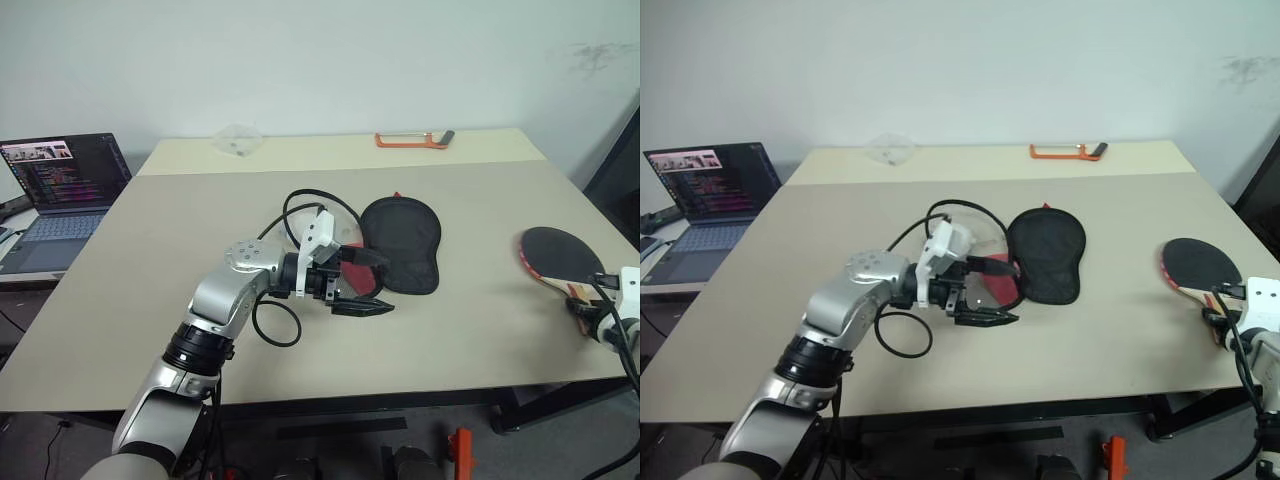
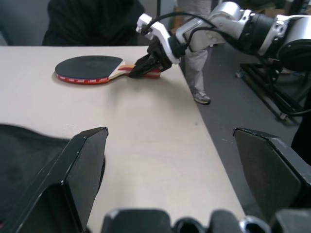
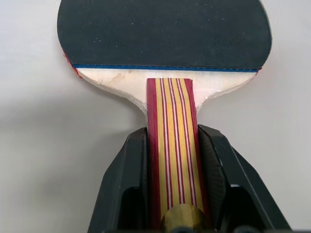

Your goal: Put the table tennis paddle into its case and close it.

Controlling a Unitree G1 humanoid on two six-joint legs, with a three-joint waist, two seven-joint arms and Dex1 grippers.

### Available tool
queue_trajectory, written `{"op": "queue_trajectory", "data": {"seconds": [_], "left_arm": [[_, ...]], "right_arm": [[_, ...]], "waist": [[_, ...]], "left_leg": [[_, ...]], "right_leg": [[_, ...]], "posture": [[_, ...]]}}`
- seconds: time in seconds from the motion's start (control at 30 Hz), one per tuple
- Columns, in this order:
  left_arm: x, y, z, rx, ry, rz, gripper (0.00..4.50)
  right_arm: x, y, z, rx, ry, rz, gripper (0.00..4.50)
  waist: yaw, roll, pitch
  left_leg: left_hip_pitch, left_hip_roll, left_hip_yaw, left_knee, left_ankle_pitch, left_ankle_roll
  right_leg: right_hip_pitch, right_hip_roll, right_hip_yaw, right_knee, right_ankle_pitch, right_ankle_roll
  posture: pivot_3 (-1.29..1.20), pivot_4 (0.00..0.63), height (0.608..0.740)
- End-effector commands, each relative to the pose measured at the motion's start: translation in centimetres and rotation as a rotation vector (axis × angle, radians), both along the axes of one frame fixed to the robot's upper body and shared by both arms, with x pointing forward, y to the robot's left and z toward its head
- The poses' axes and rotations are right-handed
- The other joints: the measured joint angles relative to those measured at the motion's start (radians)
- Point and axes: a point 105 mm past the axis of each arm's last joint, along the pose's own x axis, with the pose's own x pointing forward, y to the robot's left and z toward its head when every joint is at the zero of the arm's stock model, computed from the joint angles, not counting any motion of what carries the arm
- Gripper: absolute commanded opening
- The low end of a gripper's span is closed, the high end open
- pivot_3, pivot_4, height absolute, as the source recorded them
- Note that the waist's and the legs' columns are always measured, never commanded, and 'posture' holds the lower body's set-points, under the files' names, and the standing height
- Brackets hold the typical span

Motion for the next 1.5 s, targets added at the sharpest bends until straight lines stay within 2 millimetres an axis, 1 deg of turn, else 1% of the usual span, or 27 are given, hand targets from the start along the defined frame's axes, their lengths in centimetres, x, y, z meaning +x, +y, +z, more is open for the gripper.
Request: {"op": "queue_trajectory", "data": {"seconds": [0.03, 0.13, 0.2, 0.23, 0.43, 0.67, 0.87, 0.93, 0.97, 1.03, 1.07, 1.13, 1.33, 1.5], "left_arm": [[-0.4, 0.4, 1.0, -0.020, -0.042, 0.003, 4.50], [-0.6, 0.6, 0.8, -0.017, -0.036, 0.012, 4.50], [-0.7, 0.7, 0.8, -0.017, -0.034, 0.015, 4.50], [-0.7, 0.7, 0.8, -0.018, -0.033, 0.017, 4.50], [-0.7, 0.8, 0.8, -0.017, -0.034, 0.027, 4.50], [-0.7, 0.8, 0.7, -0.016, -0.034, 0.033, 4.50], [-0.7, 0.8, 0.6, -0.018, -0.035, 0.036, 4.50], [-0.7, 0.8, 0.5, -0.018, -0.035, 0.036, 4.50], [-0.7, 0.8, 0.5, -0.019, -0.034, 0.036, 4.50], [-0.7, 0.8, 0.5, -0.019, -0.035, 0.037, 4.50], [-0.7, 0.8, 0.5, -0.020, -0.035, 0.037, 4.50], [-0.7, 0.7, 0.5, -0.021, -0.035, 0.037, 4.50], [-0.7, 0.7, 0.5, -0.023, -0.035, 0.037, 4.50], [-0.9, 0.8, 0.5, -0.024, -0.033, 0.037, 4.50]], "right_arm": [[1.2, 3.9, 3.3, -0.011, -0.103, 0.125, 1.12], [1.3, 6.7, 3.2, 0.002, -0.092, 0.185, 1.12], [1.3, 7.8, 3.0, 0.005, -0.078, 0.201, 1.12], [1.3, 8.0, 2.9, 0.008, -0.073, 0.197, 1.12], [1.3, 7.2, 2.2, 0.005, -0.049, 0.139, 1.12], [1.5, 7.6, 2.1, -0.012, -0.039, 0.140, 1.12], [1.0, 6.6, 1.4, -0.048, 0.026, 0.106, 1.12], [0.9, 6.7, 1.4, -0.051, 0.035, 0.118, 1.86], [1.0, 6.8, 1.5, -0.054, 0.036, 0.124, 2.08], [1.1, 7.0, 1.6, -0.060, 0.037, 0.131, 2.73], [1.3, 7.3, 1.8, -0.045, 0.030, 0.139, 3.14], [1.6, 7.7, 2.1, -0.024, 0.020, 0.155, 3.78], [2.7, 7.7, 2.6, -0.033, 0.013, 0.187, 3.78], [2.8, 7.4, 1.9, -0.039, 0.059, 0.207, 3.78]], "waist": [[0.003, 0.000, 0.000], [0.015, 0.000, 0.000], [0.020, 0.000, 0.000], [0.022, 0.000, 0.000], [0.035, 0.000, 0.000], [0.034, 0.000, 0.000], [0.035, 0.000, 0.000], [0.036, 0.000, 0.000], [0.036, 0.000, 0.000], [0.034, 0.000, 0.000], [0.034, 0.000, 0.000], [0.029, 0.000, 0.000], [0.019, 0.000, 0.000], [0.020, 0.000, 0.000]], "left_leg": [[0.000, 0.000, -0.001, 0.000, 0.000, 0.000], [-0.002, 0.000, -0.003, 0.000, 0.000, 0.000], [-0.004, -0.001, -0.004, 0.000, 0.000, -0.001], [-0.005, -0.001, -0.004, 0.000, 0.000, -0.001], [-0.007, -0.002, -0.006, 0.000, 0.001, -0.001], [-0.006, -0.002, -0.005, 0.000, 0.000, -0.001], [-0.007, -0.002, -0.006, 0.000, 0.000, -0.001], [-0.007, -0.002, -0.006, 0.000, 0.000, -0.001], [-0.007, -0.002, -0.006, 0.000, 0.000, -0.001], [-0.006, -0.002, -0.005, 0.000, 0.000, -0.001], [-0.006, -0.002, -0.005, 0.000, 0.000, -0.001], [-0.006, -0.002, -0.005, 0.000, 0.000, -0.001], [-0.006, -0.002, -0.005, 0.000, 0.000, 0.000], [-0.006, -0.002, -0.005, 0.000, 0.000, 0.000]], "right_leg": [[0.000, 0.000, 0.000, 0.000, 0.000, 0.000], [-0.001, -0.001, -0.002, -0.001, 0.000, 0.000], [-0.002, -0.001, -0.003, -0.002, 0.000, 0.000], [-0.002, -0.001, -0.003, -0.002, 0.000, 0.000], [-0.003, -0.002, -0.005, -0.004, 0.000, 0.000], [-0.003, -0.002, -0.005, -0.004, 0.000, 0.000], [-0.003, -0.002, -0.005, -0.004, 0.000, 0.000], [-0.003, -0.002, -0.005, -0.004, 0.000, 0.000], [-0.003, -0.002, -0.005, -0.004, 0.000, 0.000], [-0.003, -0.002, -0.005, -0.004, 0.000, 0.000], [-0.003, -0.002, -0.005, -0.004, 0.000, 0.000], [-0.003, -0.002, -0.005, -0.003, 0.000, 0.000], [-0.003, -0.002, -0.005, -0.002, 0.000, 0.000], [-0.003, -0.002, -0.004, -0.003, 0.000, 0.000]], "posture": [[0.00, 0.150, 0.740], [0.00, 0.150, 0.740], [0.00, 0.150, 0.740], [0.00, 0.150, 0.740], [0.00, 0.150, 0.740], [0.00, 0.150, 0.740], [0.00, 0.150, 0.740], [0.00, 0.150, 0.740], [0.00, 0.150, 0.740], [0.00, 0.150, 0.740], [0.00, 0.150, 0.740], [0.00, 0.150, 0.740], [0.00, 0.150, 0.740], [0.00, 0.150, 0.740]]}}
